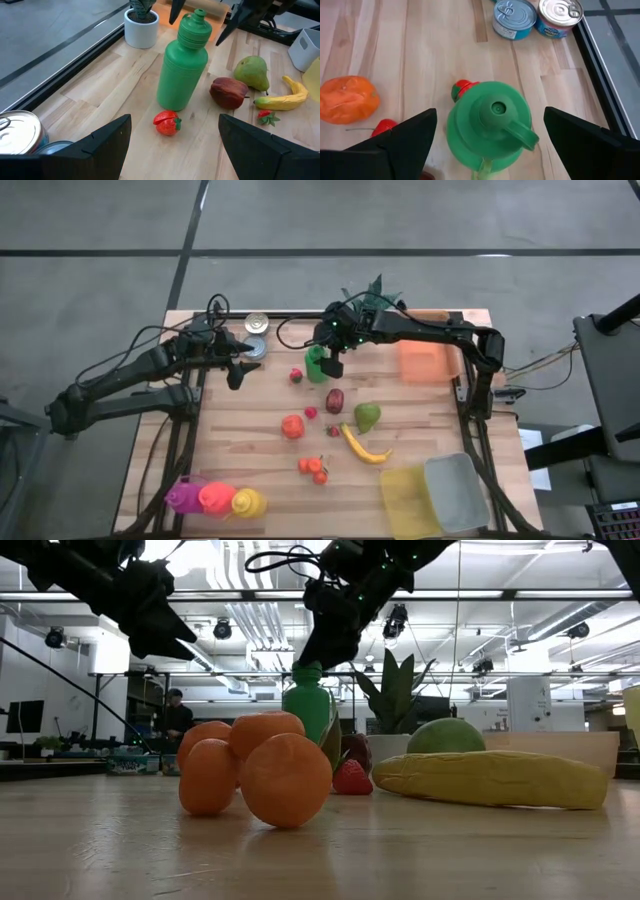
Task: Pick & Place Food Item
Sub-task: Put the green water bottle into the orange bin
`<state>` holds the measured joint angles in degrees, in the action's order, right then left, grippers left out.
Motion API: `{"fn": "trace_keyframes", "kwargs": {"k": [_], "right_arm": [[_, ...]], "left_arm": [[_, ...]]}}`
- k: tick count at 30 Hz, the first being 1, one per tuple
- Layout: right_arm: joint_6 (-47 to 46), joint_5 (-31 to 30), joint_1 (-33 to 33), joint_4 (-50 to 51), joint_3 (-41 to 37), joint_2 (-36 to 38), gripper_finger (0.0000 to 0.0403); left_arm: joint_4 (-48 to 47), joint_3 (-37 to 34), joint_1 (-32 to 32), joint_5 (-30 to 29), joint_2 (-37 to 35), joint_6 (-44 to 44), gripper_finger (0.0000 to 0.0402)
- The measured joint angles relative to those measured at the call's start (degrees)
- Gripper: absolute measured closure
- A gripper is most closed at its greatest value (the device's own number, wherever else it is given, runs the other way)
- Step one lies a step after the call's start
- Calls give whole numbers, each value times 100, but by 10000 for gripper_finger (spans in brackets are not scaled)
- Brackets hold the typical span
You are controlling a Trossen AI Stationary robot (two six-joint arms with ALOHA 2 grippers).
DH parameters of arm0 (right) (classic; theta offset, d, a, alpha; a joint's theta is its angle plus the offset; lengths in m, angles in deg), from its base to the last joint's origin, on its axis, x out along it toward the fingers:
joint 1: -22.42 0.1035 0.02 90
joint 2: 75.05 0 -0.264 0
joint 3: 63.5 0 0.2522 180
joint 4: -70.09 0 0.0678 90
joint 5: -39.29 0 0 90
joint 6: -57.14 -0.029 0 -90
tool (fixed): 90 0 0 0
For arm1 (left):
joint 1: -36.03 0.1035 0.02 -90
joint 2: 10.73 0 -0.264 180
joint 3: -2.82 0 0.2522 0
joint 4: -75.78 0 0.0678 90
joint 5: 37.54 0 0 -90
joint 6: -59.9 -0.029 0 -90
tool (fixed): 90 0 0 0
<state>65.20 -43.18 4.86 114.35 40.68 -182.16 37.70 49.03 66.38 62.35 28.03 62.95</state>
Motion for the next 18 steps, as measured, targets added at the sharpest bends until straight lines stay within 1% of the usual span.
{"fn": "trace_keyframes", "kwargs": {"k": [11, 14, 18], "right_arm": [[-23, -13, 0, -501, -254, 0, 40], [-80, -16, 0, -499, -260, 0, 63], [-78, -130, 2, -498, -260, 0, 112]], "left_arm": [[1, 0, 1, 0, 0, 0, 97], [0, 0, 0, 0, 0, 0, 97], [0, 0, -2, 0, 0, 0, 97]]}}
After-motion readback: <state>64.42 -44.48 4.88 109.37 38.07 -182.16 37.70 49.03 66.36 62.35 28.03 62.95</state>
